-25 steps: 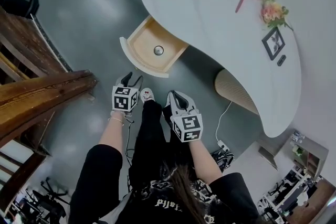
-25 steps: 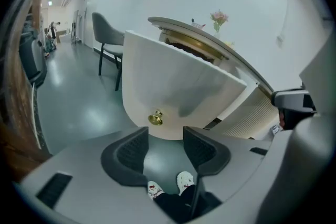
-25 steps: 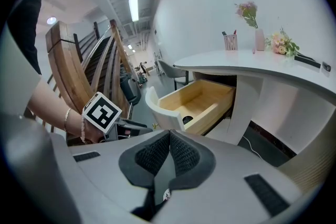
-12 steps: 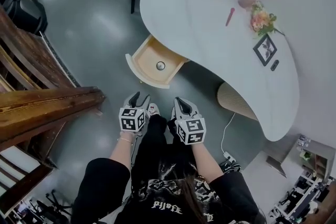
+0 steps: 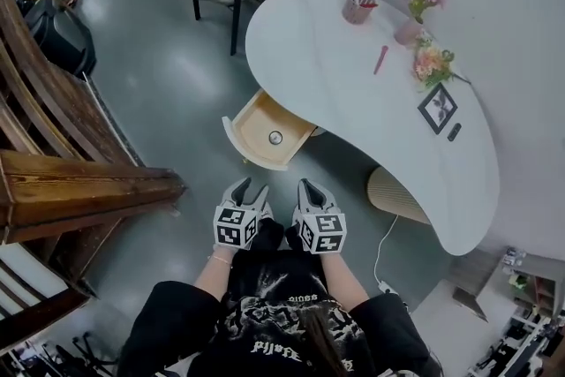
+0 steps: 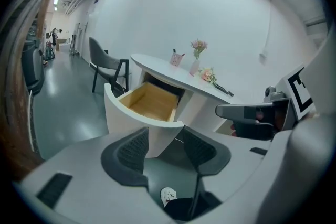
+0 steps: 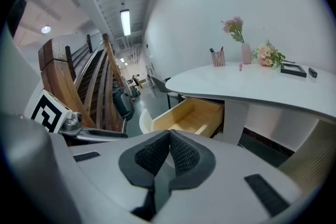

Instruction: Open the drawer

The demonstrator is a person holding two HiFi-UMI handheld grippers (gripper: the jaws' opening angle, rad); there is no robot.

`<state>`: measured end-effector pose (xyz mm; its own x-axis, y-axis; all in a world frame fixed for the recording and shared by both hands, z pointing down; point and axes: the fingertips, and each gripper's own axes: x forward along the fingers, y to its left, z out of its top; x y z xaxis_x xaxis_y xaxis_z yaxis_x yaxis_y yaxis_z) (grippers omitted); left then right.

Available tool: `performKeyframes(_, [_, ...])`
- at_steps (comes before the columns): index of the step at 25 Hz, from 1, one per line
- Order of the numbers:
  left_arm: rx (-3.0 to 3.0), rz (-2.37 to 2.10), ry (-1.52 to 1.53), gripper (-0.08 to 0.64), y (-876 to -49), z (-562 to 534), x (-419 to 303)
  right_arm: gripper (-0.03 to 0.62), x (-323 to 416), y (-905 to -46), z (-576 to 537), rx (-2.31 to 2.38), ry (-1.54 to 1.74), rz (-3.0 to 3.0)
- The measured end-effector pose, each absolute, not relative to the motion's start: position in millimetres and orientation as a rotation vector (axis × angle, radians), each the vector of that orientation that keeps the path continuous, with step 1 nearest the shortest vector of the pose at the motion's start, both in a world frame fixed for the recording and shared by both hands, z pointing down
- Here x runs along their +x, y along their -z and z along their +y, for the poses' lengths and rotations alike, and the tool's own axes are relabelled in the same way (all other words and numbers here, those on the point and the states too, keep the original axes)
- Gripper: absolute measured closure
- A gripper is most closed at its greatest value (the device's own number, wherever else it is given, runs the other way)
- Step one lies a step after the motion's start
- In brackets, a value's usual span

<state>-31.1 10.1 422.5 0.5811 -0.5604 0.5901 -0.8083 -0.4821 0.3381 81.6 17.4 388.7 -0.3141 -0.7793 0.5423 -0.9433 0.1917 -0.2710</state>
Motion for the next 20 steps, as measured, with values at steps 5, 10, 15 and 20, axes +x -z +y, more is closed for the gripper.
performKeyframes(5, [2.266, -1.119, -0.581, 0.359, -403, 8, -35, 0.566, 93, -380, 16, 1.668, -0.794, -2.172])
performKeyframes(10, [2.326, -1.11, -0.576, 0.359, -380, 9, -31, 0.566, 97, -366, 14, 1.668, -0.75, -2.186])
performKeyframes(15, [2.383, -1.12, -0.579, 0.359, -363, 7, -25, 0.566, 102, -351, 7, 1.65, -0.685, -2.213])
performKeyframes(20, [2.422, -1.115, -0.538, 0.359, -343, 7, -21, 0.566, 107, -334, 7, 1.649, -0.633, -2.229])
